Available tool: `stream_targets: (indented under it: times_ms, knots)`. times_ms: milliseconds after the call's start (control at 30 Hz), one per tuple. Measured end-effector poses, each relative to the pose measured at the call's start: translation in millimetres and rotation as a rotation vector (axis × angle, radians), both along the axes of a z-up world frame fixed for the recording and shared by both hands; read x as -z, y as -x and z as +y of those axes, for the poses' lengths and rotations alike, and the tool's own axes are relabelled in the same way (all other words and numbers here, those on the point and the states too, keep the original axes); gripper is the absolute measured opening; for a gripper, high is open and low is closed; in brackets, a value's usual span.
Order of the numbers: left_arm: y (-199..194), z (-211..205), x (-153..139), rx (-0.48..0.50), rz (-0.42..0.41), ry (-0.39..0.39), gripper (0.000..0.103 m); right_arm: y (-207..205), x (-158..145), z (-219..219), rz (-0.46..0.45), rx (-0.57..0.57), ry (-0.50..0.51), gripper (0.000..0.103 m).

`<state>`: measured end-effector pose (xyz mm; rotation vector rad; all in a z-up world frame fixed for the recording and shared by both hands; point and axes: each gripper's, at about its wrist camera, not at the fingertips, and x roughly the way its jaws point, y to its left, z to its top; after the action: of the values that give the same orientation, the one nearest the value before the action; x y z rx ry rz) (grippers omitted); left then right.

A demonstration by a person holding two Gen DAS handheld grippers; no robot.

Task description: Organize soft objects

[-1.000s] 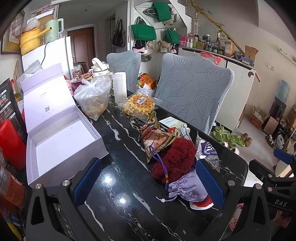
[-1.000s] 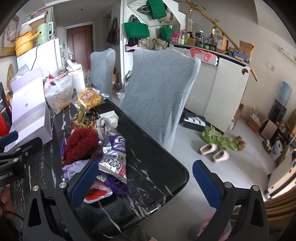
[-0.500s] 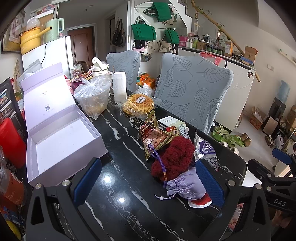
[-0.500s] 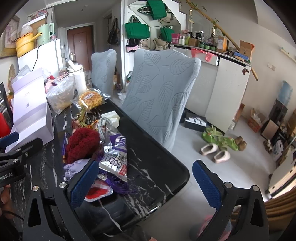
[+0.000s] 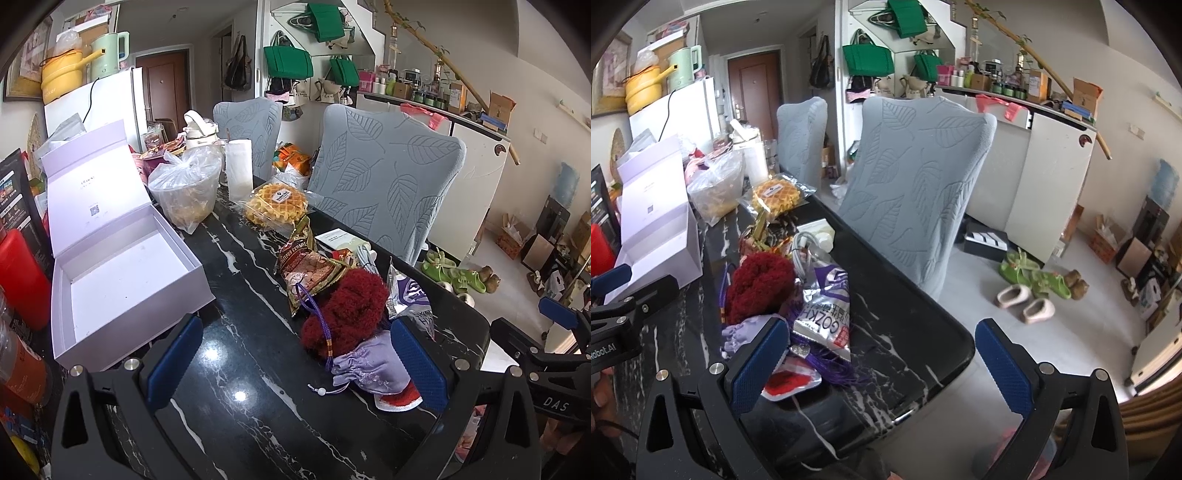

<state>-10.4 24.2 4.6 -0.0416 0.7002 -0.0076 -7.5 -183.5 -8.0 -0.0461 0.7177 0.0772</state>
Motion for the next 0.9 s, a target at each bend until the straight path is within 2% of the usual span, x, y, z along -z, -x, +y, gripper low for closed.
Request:
stream_targets:
  times_ms: [433, 700, 900]
  knots:
    - [-1.6, 3.0, 10.9, -0.003, 0.027, 0.010, 0.103, -7.4, 12.4, 3.6, 0.015, -0.049, -0.007, 0.103]
    - [-6.3, -4.2, 28.9, 0.010, 0.079, 0.056, 0.103, -15.1, 26.3, -6.5, 0.037, -0.046, -0.024, 0.103]
    - [-13.1, -20.0, 41.7, 0.040, 0.124, 0.061, 0.103, -20.7, 37.8, -17.1, 0.061, -0.038, -0.031, 0.103]
